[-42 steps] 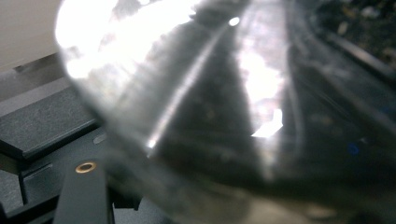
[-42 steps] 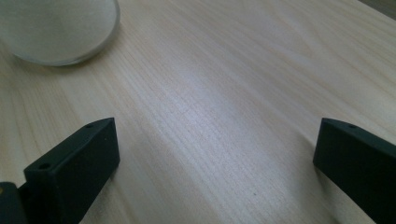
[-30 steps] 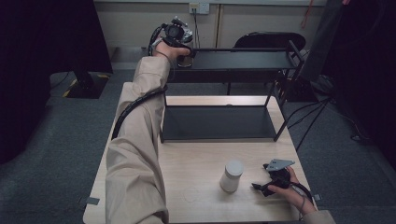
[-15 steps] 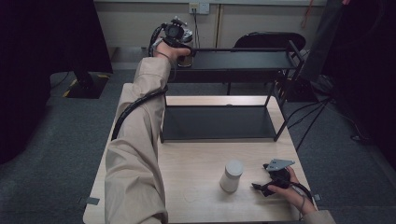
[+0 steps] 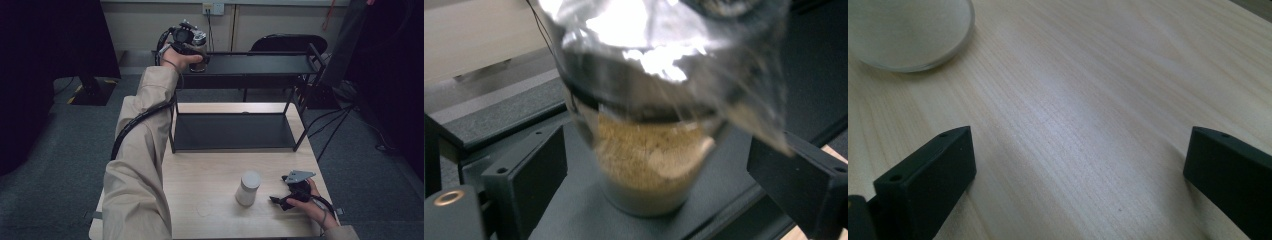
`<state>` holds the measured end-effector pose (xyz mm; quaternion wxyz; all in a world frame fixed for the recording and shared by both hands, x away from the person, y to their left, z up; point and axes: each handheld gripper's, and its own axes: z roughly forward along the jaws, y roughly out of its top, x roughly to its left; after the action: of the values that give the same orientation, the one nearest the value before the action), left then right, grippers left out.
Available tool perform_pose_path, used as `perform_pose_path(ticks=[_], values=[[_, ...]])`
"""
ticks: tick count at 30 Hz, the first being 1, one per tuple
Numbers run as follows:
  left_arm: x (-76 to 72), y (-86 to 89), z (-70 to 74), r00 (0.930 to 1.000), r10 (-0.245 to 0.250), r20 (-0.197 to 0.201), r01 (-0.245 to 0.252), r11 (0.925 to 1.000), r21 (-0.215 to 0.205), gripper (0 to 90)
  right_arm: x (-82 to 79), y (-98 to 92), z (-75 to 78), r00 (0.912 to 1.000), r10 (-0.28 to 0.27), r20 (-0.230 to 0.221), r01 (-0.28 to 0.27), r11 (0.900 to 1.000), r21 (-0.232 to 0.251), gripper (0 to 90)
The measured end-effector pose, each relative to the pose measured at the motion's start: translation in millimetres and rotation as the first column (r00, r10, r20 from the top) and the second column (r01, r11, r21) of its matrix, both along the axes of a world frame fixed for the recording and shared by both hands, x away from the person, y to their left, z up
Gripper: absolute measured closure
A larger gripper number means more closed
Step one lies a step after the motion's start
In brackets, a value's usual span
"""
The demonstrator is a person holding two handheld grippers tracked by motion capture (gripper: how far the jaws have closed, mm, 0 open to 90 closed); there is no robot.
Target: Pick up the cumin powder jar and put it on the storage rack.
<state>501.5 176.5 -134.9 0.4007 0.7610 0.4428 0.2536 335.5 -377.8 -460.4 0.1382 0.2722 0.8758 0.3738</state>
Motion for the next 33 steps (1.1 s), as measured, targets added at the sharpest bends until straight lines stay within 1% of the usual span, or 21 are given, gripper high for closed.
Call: perform_pose_path(ticks=[1,4,5,6,8,9,11,13,15,16,17,18,19,21,22,23,26,28,31,32,33], values=[[-1.8,0.7,-0.6,1.0,0.0,-0.003,0.0,1.0,-0.002,4.9,0.0,0.0,0.0,1.0,0.0,0.0,0.0,1.0,0.0,0.0],[-4.2,2.3,-1.9,1.0,-0.009,-0.003,0.009,1.0,-0.002,4.0,0.0,0.0,0.1,1.0,0.0,-0.001,0.0,1.0,0.0,0.0],[-8.1,3.6,-3.8,1.0,-0.009,-0.003,0.009,0.9999,-0.009,2.1,0.0,0.0,0.0,1.0,0.0,0.0,0.0,1.0,0.0,0.0],[-8.1,3.6,-3.8,1.0,-0.009,-0.003,0.009,0.9999,-0.009,1.4,0.0,0.0,0.0,1.0,0.0,0.0,0.0,1.0,0.0,0.0],[-13.5,5.6,-6.6,0.9999,-0.016,0.002,0.016,0.9998,-0.014,1.6,0.0,0.0,0.0,1.0,0.001,0.001,-0.001,1.0,-0.001,0.0],[-13.5,5.6,-6.6,0.9999,-0.016,0.002,0.016,0.9998,-0.014,1.6,-0.1,0.0,-0.1,1.0,0.0,0.0,0.0,1.0,0.0,0.0],[-19.3,10.0,-10.3,0.9998,-0.019,0.004,0.019,0.9992,-0.034,1.6,-0.1,0.1,0.0,1.0,0.0,0.0,0.0,1.0,0.0,0.0],[-22.2,10.7,-11.4,0.9998,-0.017,0.008,0.017,0.9993,-0.034,1.6,-0.1,0.1,0.0,1.0,0.0,0.0,0.0,1.0,0.0,0.0],[-27.3,14.4,-14.2,0.9997,-0.022,0.013,0.023,0.9986,-0.048,1.6,-0.1,0.1,0.0,1.0,0.0,0.0,0.0,1.0,0.0,0.0],[-29.8,15.6,-15.1,0.9995,-0.028,0.015,0.029,0.9986,-0.044,1.6,-0.1,0.1,0.0,1.0,0.0,0.0,0.0,1.0,0.0,0.0],[-34.7,19.1,-17.7,0.9992,-0.036,0.017,0.037,0.9981,-0.05,1.7,-0.1,0.1,0.0,1.0,0.0,0.0,0.0,1.0,0.0,0.0],[-34.7,19.1,-17.7,0.9992,-0.036,0.017,0.037,0.9981,-0.05,1.9,-0.1,0.1,0.0,1.0,0.0,0.0,0.0,1.0,0.0,0.0],[-36.6,21.4,-18.9,0.9987,-0.047,0.019,0.048,0.9975,-0.052,1.9,-0.1,0.1,0.0,1.0,0.0,0.0,0.0,1.0,0.0,0.0],[-41.5,23.3,-21.7,0.9984,-0.051,0.023,0.052,0.9971,-0.056,2.1,-0.1,0.1,0.0,1.0,0.0,0.0,0.0,1.0,0.0,0.0],[-45.4,25.4,-23.9,0.9979,-0.057,0.029,0.059,0.9967,-0.055,2.4,-0.1,0.1,0.0,1.0,0.0,0.0,0.0,1.0,0.0,0.0],[-45.4,25.4,-23.9,0.9979,-0.057,0.029,0.059,0.9967,-0.055,2.7,-0.1,0.1,0.0,1.0,0.0,0.001,0.0,1.0,0.0,0.0],[-54.4,28.6,-28.7,0.9974,-0.059,0.041,0.061,0.9971,-0.046,2.8,-0.1,0.1,0.0,1.0,0.0,0.0,0.0,1.0,0.0,0.0],[-56.6,29.4,-30.4,0.9971,-0.061,0.044,0.063,0.9969,-0.046,2.8,-0.1,0.1,0.0,1.0,-0.001,0.0,0.001,1.0,0.0,0.0],[-66.0,33.1,-37.0,0.9951,-0.085,0.05,0.087,0.9951,-0.046,3.3,-0.1,0.1,0.0,1.0,-0.001,0.0,0.001,1.0,0.0,0.0],[-66.0,33.1,-37.0,0.9951,-0.085,0.05,0.087,0.9951,-0.046,3.6,-0.1,0.1,0.0,1.0,-0.001,0.0,0.001,1.0,0.0,0.0],[-71.1,33.4,-40.7,0.9946,-0.087,0.058,0.089,0.9954,-0.037,3.6,-0.1,0.1,0.0,1.0,-0.001,0.0,0.001,1.0,0.0,0.0]])
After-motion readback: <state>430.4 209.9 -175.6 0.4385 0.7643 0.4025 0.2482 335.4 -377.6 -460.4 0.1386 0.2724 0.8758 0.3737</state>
